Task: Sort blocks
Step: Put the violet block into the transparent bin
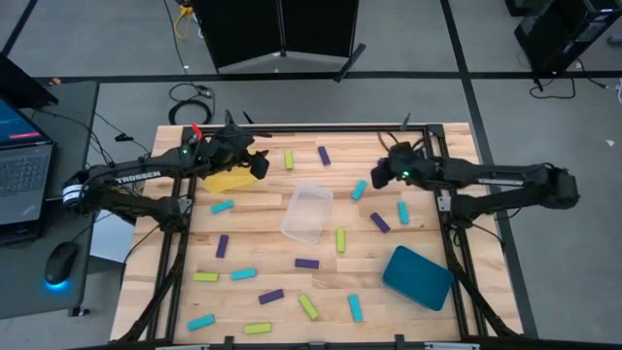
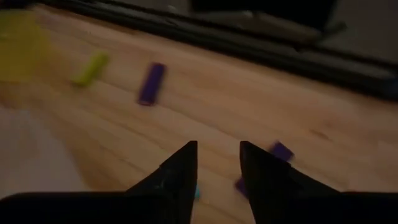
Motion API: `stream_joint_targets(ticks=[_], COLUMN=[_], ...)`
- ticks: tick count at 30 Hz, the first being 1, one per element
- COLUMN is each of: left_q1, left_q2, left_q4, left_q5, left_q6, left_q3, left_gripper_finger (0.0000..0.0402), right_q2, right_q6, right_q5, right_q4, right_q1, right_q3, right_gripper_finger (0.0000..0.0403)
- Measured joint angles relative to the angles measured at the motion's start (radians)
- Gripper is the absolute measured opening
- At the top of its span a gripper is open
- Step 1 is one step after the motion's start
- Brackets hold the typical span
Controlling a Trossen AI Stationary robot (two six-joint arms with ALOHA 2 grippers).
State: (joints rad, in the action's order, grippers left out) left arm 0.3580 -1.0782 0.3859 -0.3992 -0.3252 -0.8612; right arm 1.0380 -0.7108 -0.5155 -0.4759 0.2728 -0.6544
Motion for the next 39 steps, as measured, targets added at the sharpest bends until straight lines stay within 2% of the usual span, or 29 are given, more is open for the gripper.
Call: stream_joint_targets(ticks=[6, 14, 21, 25, 30, 34, 39], left_q1=[0.000, 0.000, 0.000, 0.000, 0.000, 0.000, 0.000], left_q2=[0.000, 0.000, 0.000, 0.000, 0.000, 0.000, 0.000], left_q4=[0.000, -0.002, -0.029, -0.043, -0.054, -0.054, -0.057], left_q5=[0.000, 0.000, 0.000, 0.000, 0.000, 0.000, 0.000], left_q6=[0.003, 0.005, 0.035, 0.037, 0.037, 0.037, 0.037], left_q3=[0.000, 0.000, 0.000, 0.000, 0.000, 0.000, 0.000], left_gripper_finger=[0.0293, 0.0292, 0.0292, 0.0292, 0.0292, 0.0292, 0.0292], right_q2=[0.166, 0.346, 0.451, 0.519, 0.572, 0.567, 0.557], right_q6=[-0.124, -0.158, -0.171, -0.186, -0.189, -0.188, -0.180], right_q5=[0.065, 0.144, 0.149, 0.145, 0.128, 0.109, 0.111], right_q4=[0.003, 0.036, 0.127, 0.130, 0.147, 0.151, 0.150], right_q1=[0.110, 0.216, 0.263, 0.273, 0.270, 0.258, 0.259], right_q3=[0.000, 0.000, 0.001, 0.001, -0.005, -0.003, -0.002], right_gripper_finger=[0.0208, 0.0296, 0.0330, 0.0323, 0.0289, 0.0241, 0.0155])
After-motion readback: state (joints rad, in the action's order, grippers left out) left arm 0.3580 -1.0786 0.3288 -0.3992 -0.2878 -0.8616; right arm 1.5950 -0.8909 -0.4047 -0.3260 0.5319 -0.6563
